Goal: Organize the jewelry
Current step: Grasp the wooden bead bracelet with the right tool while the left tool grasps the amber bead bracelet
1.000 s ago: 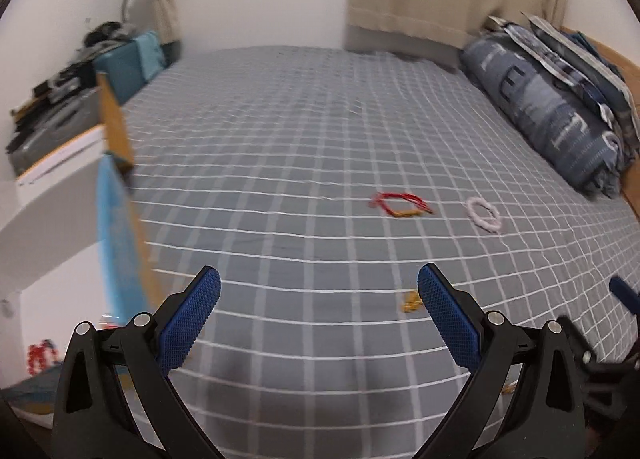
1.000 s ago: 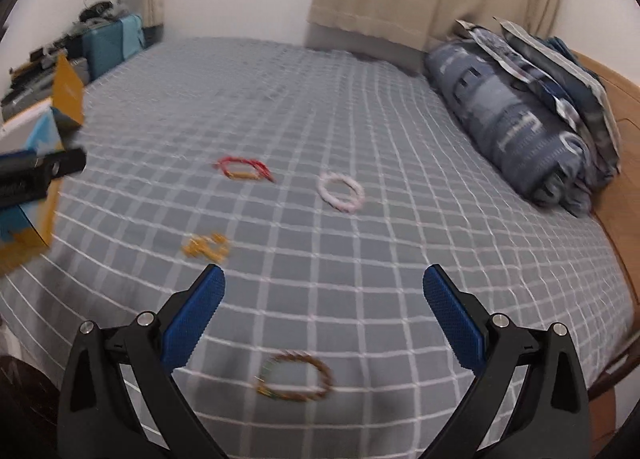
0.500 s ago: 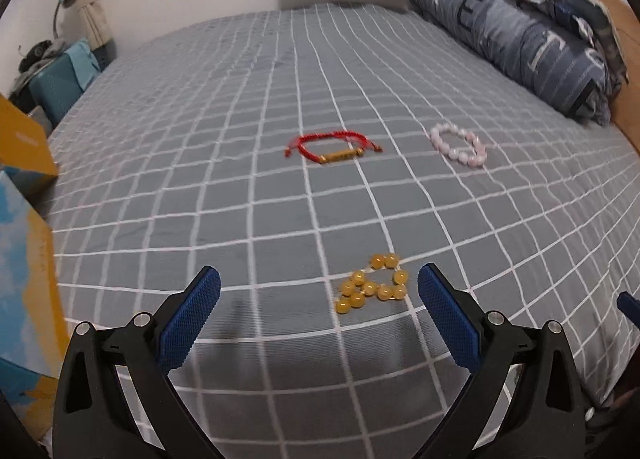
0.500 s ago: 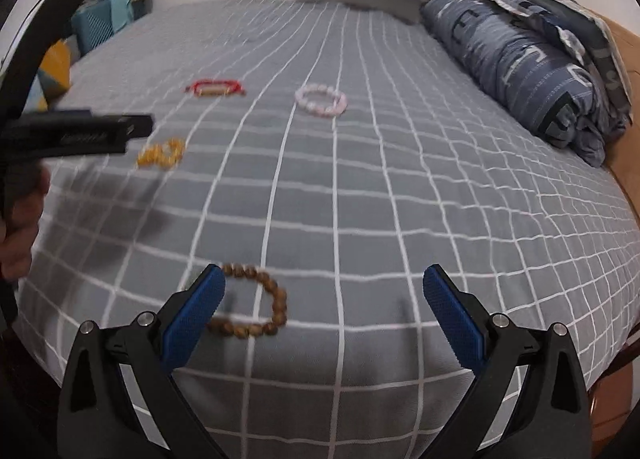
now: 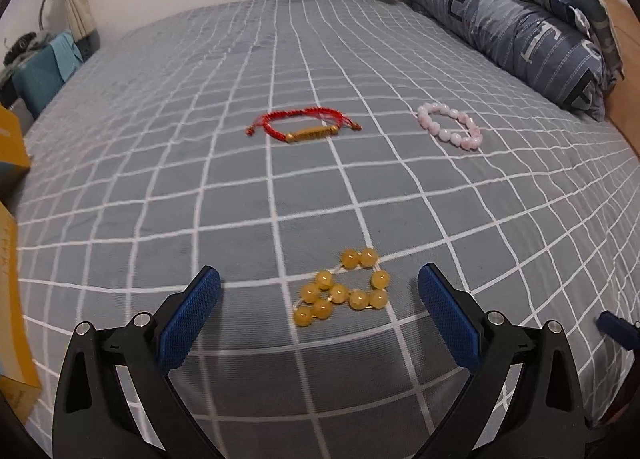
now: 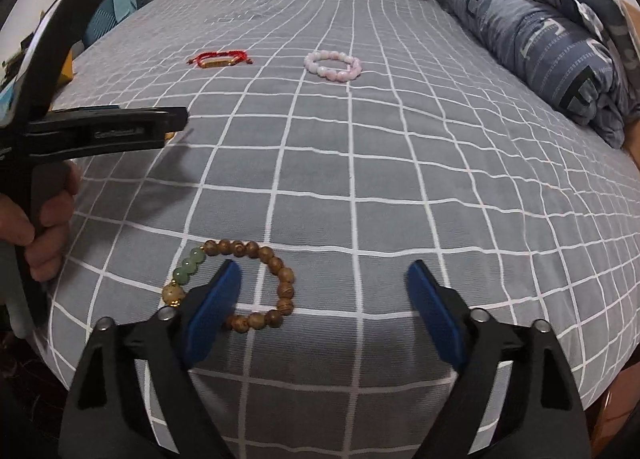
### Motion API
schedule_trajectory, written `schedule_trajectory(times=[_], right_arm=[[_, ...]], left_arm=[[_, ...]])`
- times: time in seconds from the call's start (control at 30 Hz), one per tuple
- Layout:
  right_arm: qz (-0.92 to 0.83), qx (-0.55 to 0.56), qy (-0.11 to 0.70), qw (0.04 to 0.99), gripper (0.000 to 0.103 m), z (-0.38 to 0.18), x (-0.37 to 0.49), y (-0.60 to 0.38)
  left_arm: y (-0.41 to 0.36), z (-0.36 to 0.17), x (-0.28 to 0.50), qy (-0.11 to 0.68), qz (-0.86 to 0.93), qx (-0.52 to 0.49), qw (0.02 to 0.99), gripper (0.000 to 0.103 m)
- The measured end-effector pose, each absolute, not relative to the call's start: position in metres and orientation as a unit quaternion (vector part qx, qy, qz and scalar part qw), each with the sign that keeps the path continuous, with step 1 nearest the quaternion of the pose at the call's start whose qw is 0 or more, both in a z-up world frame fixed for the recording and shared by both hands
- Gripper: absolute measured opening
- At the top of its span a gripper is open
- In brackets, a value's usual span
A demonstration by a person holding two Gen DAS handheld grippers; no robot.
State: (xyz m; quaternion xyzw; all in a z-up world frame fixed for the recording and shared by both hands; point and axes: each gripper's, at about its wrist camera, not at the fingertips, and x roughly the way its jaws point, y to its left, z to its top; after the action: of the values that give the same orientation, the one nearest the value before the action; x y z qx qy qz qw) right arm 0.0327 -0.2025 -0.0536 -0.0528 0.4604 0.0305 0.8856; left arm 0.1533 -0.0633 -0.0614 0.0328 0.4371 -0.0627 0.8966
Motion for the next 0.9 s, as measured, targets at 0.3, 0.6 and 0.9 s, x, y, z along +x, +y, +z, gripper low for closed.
schedule_trajectory(times=[0.3,0.6,0.9], right_arm=[[0.056,-0.065,0.469,0.879,0.043,-0.057,0.035,-0.187],[0.055,-0.063,0.479,0.874,0.010,-0.056,0.042,-0.183],[0.059,-0.048,0.466,0.881,0.008,-0.050,0.042,-0.190]], left_arm=[[-0.060,-0.071,0.158,0.453,-0.059,0.009,0.889,0.080],[-0.051,-0.067,0.155,0.463,-0.056,0.000,0.885,0.044],[-0.055,-0.061,0.152,0.459,-0.065,0.021,0.886,0.019]])
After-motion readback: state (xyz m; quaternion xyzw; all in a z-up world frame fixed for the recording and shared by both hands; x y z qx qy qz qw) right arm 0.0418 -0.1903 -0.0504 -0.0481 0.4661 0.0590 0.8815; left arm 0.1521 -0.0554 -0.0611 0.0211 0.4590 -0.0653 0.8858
